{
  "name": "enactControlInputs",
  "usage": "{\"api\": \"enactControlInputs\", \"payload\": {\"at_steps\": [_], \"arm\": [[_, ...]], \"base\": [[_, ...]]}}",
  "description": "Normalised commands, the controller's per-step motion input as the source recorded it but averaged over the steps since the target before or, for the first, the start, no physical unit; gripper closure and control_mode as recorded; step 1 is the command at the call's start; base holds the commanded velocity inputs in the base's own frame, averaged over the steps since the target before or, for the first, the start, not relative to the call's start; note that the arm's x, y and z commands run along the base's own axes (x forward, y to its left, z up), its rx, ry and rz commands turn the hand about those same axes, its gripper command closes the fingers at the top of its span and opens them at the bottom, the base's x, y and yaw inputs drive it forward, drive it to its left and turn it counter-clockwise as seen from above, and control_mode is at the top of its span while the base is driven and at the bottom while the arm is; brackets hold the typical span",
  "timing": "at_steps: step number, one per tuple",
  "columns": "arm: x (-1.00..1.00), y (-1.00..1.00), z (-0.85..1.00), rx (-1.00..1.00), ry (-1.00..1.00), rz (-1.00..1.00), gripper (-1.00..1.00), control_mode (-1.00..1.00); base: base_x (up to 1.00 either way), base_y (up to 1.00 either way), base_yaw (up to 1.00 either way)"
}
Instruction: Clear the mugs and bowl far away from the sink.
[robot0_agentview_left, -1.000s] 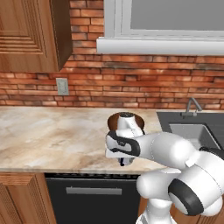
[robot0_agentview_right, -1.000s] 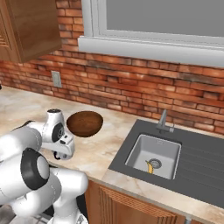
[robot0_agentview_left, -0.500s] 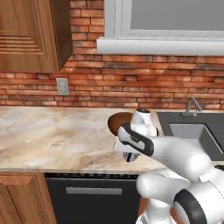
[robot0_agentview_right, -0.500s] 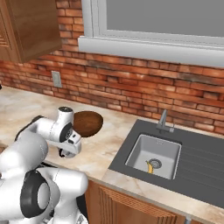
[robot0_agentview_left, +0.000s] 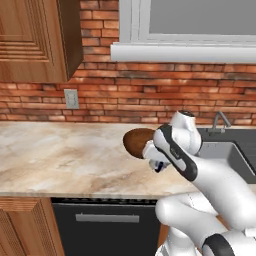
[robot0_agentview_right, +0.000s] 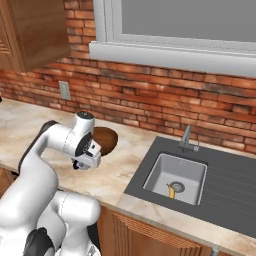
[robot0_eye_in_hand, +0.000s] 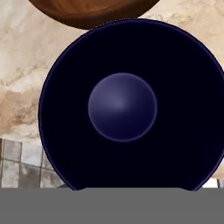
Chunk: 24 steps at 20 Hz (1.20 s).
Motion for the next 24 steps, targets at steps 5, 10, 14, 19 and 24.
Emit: {"api": "enactControlInputs", "payload": {"at_steps": [5,10,14,19,24], "arm": [[-0.01,-0.03,0.91,0.00,0.01,0.02,1.00,-1.00],[-0.27,-0.27,0.96,-0.10,0.24,-0.04,1.00,-1.00],[-0.55,-0.31,0.49,-0.16,0.23,0.08,1.00,-1.00],[-0.95,-0.01,0.17,-0.23,-0.02,0.59,1.00,-1.00],[-0.88,-0.03,-0.02,-0.08,-0.30,0.55,1.00,-1.00]], "base": [[0.00,0.00,0.00],[0.00,0.00,0.00],[0.00,0.00,0.00],[0.00,0.00,0.00],[0.00,0.00,0.00]]}}
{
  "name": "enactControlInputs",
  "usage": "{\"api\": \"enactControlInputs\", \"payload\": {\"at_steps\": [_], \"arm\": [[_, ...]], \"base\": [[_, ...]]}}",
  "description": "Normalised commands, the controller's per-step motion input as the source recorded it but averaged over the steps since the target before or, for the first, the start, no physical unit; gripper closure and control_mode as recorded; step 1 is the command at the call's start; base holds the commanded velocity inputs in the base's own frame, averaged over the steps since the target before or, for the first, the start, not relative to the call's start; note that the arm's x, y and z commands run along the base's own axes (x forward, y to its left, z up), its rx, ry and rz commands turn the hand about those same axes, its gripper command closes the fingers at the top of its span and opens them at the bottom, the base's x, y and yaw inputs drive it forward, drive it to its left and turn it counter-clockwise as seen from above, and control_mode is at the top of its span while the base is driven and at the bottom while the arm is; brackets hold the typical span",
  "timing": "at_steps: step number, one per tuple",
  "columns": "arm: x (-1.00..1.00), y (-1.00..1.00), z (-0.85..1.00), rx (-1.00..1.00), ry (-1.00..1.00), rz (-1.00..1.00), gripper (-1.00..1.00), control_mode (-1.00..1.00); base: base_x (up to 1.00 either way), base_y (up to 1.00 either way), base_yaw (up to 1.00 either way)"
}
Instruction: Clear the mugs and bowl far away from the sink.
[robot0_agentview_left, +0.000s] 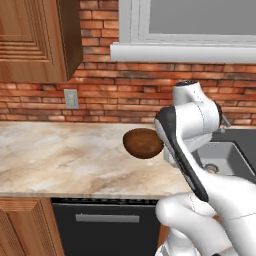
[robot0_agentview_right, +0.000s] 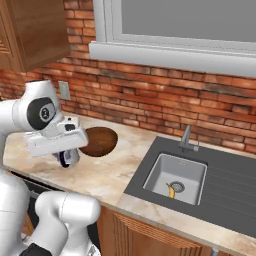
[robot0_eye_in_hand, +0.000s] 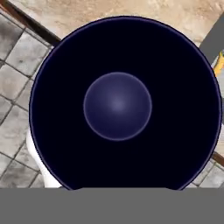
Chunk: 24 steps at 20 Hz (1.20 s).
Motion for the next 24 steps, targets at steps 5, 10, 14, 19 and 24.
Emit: {"api": "enactControlInputs", "payload": {"at_steps": [5,10,14,19,24], "arm": [[-0.69,-0.14,0.00,0.01,-0.49,0.36,1.00,-1.00],[-0.30,-0.02,0.04,0.20,-0.39,0.08,1.00,-1.00],[0.00,0.00,0.34,0.34,-0.11,-0.07,1.00,-1.00],[-0.03,0.00,0.56,0.17,-0.01,-0.13,1.00,-1.00],[-0.08,0.02,0.33,0.00,0.05,-0.29,1.00,-1.00]], "base": [[0.00,0.00,0.00],[0.00,0.00,0.00],[0.00,0.00,0.00],[0.00,0.00,0.00],[0.00,0.00,0.00]]}}
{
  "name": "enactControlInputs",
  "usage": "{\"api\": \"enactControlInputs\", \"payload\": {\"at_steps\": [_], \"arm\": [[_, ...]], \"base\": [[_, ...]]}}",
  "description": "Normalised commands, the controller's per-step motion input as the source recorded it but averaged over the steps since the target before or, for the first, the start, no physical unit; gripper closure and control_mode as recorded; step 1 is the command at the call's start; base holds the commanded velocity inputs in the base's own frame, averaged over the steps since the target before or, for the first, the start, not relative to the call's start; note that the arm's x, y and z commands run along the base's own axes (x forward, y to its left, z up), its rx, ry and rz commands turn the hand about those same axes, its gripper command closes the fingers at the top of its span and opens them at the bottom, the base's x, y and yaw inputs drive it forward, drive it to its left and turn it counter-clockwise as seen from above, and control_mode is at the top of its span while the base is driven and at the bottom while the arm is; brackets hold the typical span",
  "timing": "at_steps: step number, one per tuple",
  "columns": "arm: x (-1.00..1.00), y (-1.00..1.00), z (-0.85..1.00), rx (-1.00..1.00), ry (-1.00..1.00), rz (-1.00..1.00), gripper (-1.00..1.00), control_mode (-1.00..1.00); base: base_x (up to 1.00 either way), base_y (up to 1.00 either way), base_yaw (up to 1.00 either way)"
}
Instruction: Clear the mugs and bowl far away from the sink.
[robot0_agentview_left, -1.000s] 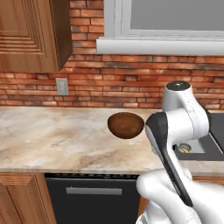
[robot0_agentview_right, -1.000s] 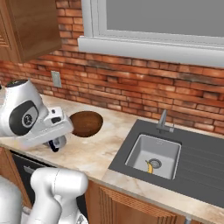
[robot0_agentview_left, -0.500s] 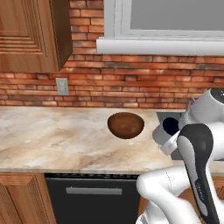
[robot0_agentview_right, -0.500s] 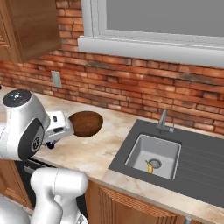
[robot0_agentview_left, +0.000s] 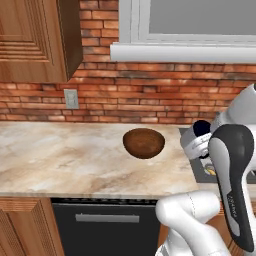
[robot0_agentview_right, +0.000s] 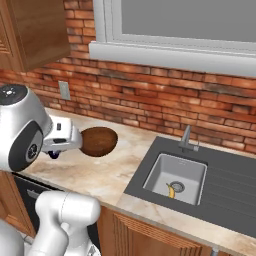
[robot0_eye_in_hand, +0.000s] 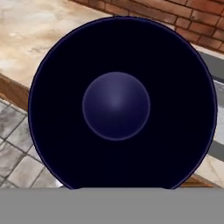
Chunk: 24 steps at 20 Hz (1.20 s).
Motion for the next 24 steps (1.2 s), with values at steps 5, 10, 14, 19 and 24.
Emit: {"api": "enactControlInputs", "payload": {"at_steps": [5,10,14,19,24], "arm": [[-0.31,0.00,0.12,0.00,0.05,-0.25,1.00,-1.00],[-0.26,0.00,-0.01,0.00,-0.01,-0.04,1.00,-1.00],[0.00,-0.04,-0.02,0.00,0.00,-0.03,1.00,1.00],[0.00,0.00,0.00,0.00,0.00,0.00,1.00,1.00],[0.00,0.00,0.00,0.00,0.00,0.00,1.00,1.00]], "base": [[0.00,0.00,0.00],[0.00,0.00,0.00],[0.03,-0.20,-0.32],[0.05,-0.06,-0.79],[0.00,0.00,-0.99]]}}
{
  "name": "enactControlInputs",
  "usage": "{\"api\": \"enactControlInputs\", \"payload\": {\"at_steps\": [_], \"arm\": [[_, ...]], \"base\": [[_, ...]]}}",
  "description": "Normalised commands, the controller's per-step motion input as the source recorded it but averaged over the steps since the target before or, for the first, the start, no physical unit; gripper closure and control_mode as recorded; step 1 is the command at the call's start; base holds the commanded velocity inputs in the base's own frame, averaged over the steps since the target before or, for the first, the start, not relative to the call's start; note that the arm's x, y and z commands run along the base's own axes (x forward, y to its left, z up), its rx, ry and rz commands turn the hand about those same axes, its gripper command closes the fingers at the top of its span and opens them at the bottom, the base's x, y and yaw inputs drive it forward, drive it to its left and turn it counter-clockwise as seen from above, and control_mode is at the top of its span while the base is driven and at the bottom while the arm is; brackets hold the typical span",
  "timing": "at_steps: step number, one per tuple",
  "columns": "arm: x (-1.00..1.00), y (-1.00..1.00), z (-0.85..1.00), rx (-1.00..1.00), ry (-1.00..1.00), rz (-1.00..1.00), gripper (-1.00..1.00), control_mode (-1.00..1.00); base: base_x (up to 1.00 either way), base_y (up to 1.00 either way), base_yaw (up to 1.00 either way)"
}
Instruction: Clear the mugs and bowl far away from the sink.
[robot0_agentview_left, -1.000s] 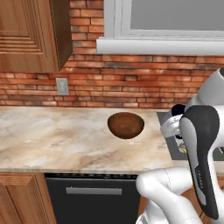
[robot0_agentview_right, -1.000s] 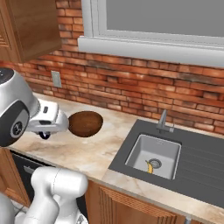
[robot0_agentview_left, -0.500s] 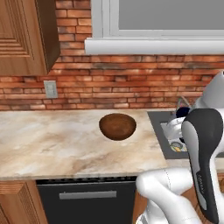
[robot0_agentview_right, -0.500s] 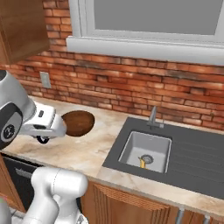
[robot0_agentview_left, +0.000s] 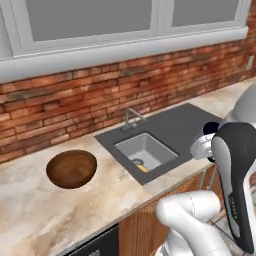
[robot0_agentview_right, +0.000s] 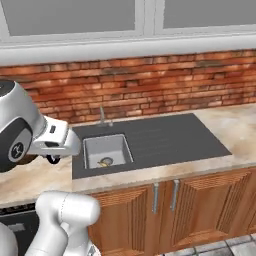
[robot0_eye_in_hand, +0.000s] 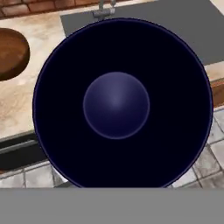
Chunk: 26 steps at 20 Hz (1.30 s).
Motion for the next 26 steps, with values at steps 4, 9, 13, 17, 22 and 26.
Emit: {"api": "enactControlInputs", "payload": {"at_steps": [4,9,13,17,22,26], "arm": [[0.00,0.00,0.00,0.00,0.00,0.00,1.00,1.00],[0.00,0.00,0.00,0.00,0.00,0.00,1.00,1.00],[0.00,0.00,0.00,0.00,0.00,0.00,1.00,1.00],[0.00,0.00,0.00,0.00,0.00,0.00,1.00,1.00],[0.00,0.00,0.00,0.00,0.00,0.00,1.00,1.00],[0.00,0.00,0.00,0.00,0.00,0.00,1.00,1.00]], "base": [[0.00,0.00,-1.00],[0.00,0.00,-1.00],[0.00,0.00,-1.00],[0.00,0.00,-1.00],[0.00,0.00,-1.00],[0.00,0.00,-1.00]]}}
